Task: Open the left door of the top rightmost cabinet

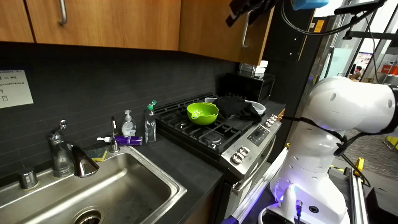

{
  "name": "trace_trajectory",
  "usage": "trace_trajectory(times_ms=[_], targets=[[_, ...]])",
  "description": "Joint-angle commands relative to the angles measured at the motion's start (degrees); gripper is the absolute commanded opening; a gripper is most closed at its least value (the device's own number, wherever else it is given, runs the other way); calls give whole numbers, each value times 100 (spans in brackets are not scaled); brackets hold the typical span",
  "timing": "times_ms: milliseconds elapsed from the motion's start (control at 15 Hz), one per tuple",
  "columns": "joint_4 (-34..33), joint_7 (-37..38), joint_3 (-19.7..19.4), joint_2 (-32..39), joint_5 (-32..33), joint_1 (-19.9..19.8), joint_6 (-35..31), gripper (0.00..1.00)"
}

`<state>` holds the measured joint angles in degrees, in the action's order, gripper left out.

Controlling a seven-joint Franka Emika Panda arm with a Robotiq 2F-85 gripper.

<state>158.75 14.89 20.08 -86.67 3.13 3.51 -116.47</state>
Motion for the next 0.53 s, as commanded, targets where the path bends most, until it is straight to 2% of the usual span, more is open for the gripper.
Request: trace_trajectory(times_ms=[0, 267, 467], targets=[[81, -19, -311, 0, 1, 348, -251, 100], [96, 129, -532, 0, 35, 524, -82, 100], [98, 246, -537, 0, -24, 520, -63, 100]])
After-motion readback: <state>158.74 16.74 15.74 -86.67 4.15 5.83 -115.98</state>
